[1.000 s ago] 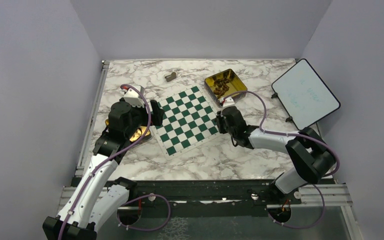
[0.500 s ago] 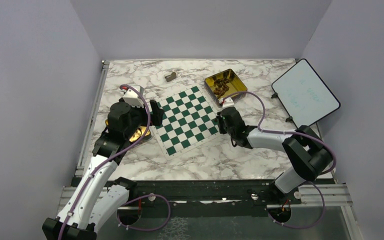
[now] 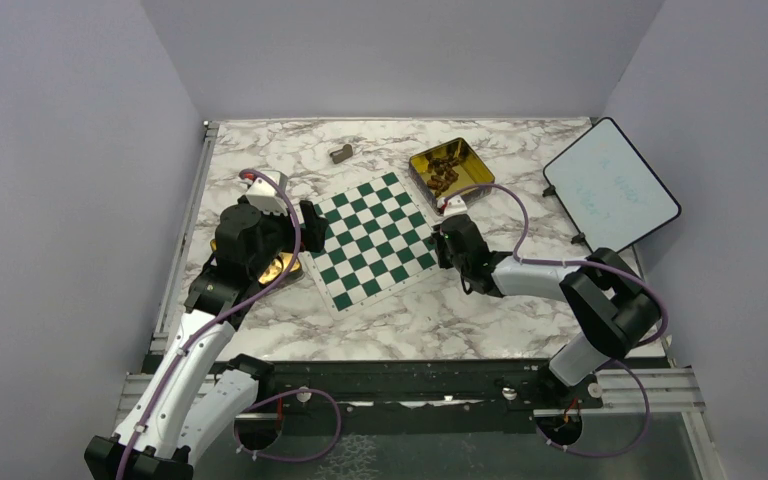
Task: Set up the chess pieces on the board
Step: Place the chess piece on the chessboard.
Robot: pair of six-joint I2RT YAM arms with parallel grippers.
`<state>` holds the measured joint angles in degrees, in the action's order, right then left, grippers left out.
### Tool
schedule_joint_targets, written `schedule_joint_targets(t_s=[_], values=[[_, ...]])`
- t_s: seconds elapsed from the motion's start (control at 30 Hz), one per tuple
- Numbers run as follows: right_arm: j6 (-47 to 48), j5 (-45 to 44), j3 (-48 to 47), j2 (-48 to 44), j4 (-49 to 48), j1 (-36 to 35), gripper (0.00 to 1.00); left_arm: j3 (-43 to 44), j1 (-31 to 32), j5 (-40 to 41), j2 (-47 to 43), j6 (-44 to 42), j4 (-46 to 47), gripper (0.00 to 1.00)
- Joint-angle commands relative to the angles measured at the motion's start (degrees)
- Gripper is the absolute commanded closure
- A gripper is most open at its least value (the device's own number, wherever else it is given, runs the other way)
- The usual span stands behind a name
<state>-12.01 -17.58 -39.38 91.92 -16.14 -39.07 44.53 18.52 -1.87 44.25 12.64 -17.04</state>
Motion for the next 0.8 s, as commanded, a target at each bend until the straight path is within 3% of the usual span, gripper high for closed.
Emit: schedule_joint_targets(t_s=[0.0, 0.27, 0.6, 0.77], values=[[-0.1, -1.9, -0.8, 1.1, -1.8, -0.5, 0.80, -0.3, 0.5, 0.1, -0.9, 0.0, 0.2, 0.01], [-1.5, -1.8, -0.7, 0.6, -1.4, -0.5, 0.65, -0.3, 0.5, 0.3, -1.1, -0.1, 0.1, 0.01], [-5.0, -1.7, -4.5, -3.4, 4.8, -0.5, 0.53, -0.4, 0.5, 0.3, -0.6, -0.1, 0.1, 0.01], [-4.4, -1.9, -6.8, -5.4, 8.0, -0.5, 0.51, -0.4, 0.5, 0.1, -0.1, -0.1, 0.1, 0.01]])
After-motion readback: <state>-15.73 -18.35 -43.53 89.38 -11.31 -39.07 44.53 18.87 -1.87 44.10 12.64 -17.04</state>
